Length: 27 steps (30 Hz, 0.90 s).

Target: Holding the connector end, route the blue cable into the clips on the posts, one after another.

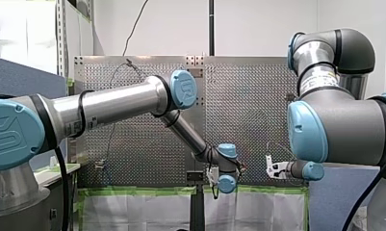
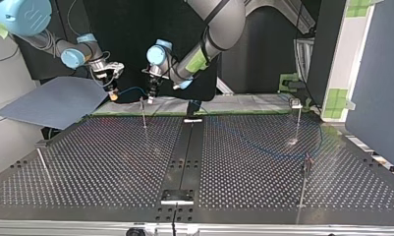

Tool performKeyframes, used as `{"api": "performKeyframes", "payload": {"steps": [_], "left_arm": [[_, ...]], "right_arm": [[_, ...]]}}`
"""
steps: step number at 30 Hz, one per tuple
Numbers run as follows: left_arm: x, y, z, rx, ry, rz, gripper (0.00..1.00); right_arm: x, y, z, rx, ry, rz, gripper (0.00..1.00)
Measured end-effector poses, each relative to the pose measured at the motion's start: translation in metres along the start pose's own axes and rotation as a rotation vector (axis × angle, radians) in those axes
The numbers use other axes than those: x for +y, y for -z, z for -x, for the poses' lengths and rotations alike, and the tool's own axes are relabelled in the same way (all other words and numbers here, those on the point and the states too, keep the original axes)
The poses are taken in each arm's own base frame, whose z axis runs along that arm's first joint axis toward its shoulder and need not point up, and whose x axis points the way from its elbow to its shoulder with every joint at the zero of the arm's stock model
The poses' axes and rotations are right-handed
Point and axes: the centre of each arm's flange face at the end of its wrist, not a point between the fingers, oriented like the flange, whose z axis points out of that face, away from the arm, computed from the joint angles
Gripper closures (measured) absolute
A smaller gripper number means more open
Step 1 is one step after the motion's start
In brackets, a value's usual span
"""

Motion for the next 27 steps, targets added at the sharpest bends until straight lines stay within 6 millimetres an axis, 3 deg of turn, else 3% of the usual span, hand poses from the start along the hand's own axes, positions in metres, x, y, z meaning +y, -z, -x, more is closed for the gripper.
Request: {"api": "performKeyframes", "payload": {"steps": [27], "left_arm": [[0.014, -0.011, 0.002, -0.009, 0.002, 0.013, 1.00]], "right_arm": [[0.019, -0.015, -0.016, 0.035, -0.041, 0.100, 1.00]]}}
